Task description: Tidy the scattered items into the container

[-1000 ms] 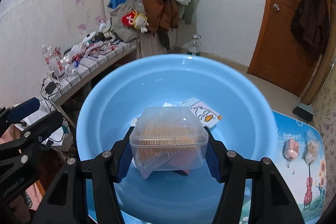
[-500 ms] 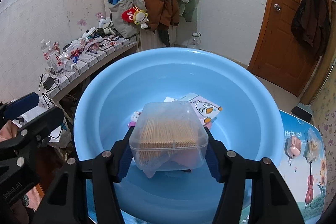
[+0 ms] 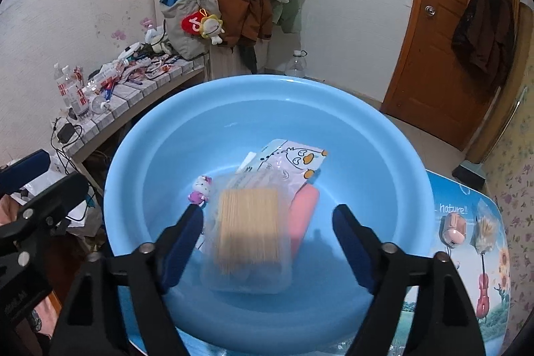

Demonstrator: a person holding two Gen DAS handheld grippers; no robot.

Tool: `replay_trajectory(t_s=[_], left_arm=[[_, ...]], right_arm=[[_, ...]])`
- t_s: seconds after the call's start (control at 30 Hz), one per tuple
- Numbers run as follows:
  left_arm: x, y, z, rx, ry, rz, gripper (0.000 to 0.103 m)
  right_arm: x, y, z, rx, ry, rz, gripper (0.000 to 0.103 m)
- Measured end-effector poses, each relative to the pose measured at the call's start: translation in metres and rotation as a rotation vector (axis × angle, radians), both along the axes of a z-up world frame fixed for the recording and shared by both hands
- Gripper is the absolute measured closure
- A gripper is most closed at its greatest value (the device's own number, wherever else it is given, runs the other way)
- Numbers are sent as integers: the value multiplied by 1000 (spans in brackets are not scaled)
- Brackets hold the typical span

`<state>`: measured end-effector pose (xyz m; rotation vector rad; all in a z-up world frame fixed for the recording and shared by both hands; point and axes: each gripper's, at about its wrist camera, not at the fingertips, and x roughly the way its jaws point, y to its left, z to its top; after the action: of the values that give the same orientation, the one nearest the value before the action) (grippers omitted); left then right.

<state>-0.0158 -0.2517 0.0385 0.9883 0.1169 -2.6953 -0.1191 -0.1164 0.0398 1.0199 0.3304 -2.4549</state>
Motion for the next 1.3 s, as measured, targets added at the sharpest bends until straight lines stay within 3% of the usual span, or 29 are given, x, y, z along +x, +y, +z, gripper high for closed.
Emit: replay_trajectory(t_s=[0.33,0.47,0.6,0.8,0.93,1.3], left_arm=[[4,12,7,-10,3,-15,40],[6,23,11,-21,9,-27,31],[11,36,19,-30,33,-48,18],[17,61,27,-45,49,-75,7],[20,79,27,-51,49,-88,4],[30,140,33,-75,63,-159,0]], right_arm=[[11,16,10,-29,5,-7,20],[16,27,17,-52,14,-25,20],[26,54,29,-69,41,-59,19],[40,90,37,-87,60,-104,19],[51,124,43,-139,54,-157,15],[84,205,62,-149,152,-275,4]])
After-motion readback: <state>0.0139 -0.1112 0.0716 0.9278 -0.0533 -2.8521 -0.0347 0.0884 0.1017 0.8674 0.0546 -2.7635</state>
